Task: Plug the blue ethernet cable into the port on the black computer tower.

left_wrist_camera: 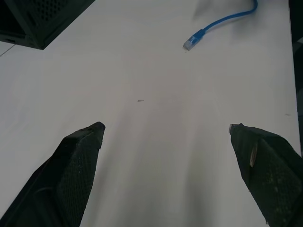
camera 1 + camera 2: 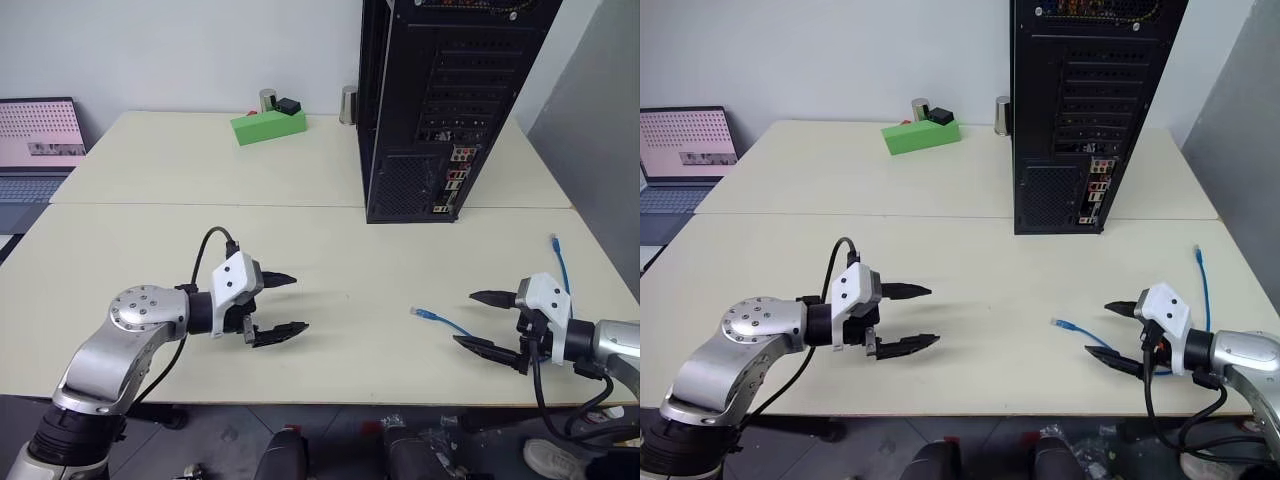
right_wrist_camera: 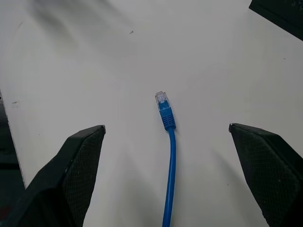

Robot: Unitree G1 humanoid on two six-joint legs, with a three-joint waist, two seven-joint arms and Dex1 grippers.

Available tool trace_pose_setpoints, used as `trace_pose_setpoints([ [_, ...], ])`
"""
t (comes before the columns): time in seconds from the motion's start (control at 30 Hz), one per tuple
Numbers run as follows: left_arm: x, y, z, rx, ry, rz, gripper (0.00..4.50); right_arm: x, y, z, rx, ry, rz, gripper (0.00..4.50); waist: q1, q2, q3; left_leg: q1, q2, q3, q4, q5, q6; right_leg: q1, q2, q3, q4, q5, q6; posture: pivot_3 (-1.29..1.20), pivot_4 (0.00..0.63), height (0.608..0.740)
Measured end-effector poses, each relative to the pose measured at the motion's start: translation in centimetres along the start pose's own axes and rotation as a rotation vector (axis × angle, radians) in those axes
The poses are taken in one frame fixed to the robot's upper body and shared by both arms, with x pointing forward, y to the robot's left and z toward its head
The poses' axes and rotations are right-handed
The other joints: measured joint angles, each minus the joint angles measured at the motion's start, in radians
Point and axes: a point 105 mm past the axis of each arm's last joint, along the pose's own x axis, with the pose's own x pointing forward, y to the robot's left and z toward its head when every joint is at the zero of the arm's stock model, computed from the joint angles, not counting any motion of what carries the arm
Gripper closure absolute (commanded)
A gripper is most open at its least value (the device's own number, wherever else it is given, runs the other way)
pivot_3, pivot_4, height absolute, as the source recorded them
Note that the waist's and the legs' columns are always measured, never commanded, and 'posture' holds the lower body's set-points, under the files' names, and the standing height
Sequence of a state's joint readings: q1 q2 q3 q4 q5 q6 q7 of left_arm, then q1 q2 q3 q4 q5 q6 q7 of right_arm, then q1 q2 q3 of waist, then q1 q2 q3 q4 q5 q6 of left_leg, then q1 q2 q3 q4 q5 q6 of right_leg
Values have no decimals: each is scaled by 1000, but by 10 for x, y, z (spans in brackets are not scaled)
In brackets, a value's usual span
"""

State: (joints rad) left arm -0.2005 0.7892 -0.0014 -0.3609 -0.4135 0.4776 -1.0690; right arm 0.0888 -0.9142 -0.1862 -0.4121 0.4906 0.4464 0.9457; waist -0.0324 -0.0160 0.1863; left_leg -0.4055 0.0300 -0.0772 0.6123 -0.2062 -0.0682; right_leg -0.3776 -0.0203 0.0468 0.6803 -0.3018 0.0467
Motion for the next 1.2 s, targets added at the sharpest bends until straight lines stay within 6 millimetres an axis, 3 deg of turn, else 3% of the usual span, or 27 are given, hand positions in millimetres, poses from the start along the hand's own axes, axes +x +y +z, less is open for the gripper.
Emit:
trace_pose_setpoints([
  [0.47, 4, -7, 2, 6, -1, -42, 0, 1, -3, -3, 3, 25, -27, 53, 0, 0, 0, 0, 0, 0, 0, 0, 0, 0, 0, 0, 0, 0, 0, 0, 150, 740],
  [0.63, 11, -14, 1, 21, 9, -83, 0, 15, -3, -2, -11, 17, -44, 53, 0, 0, 0, 0, 0, 0, 0, 0, 0, 0, 0, 0, 0, 0, 0, 0, 150, 740],
  [0.9, 23, -18, 13, 75, -9, -152, 0, 42, -6, -14, -49, 70, -41, 53, -2, 0, 0, 1, 0, 0, 0, 0, 0, 0, 0, 0, 0, 0, 0, 0, 150, 740],
  [1.13, 29, -19, 11, 96, 1, -160, 0, 58, -12, -29, -38, 93, -38, 53, 0, 0, 0, 1, 0, 0, 0, 0, 0, 0, 0, 0, 0, 0, 0, 0, 150, 740],
  [1.2, 29, -19, 11, 107, -1, -161, 0, 59, -13, -28, -51, 94, -32, 525, -1, -1, 0, 1, 0, 0, 0, 0, 0, 0, 0, 0, 0, 0, 0, 0, 150, 740],
])
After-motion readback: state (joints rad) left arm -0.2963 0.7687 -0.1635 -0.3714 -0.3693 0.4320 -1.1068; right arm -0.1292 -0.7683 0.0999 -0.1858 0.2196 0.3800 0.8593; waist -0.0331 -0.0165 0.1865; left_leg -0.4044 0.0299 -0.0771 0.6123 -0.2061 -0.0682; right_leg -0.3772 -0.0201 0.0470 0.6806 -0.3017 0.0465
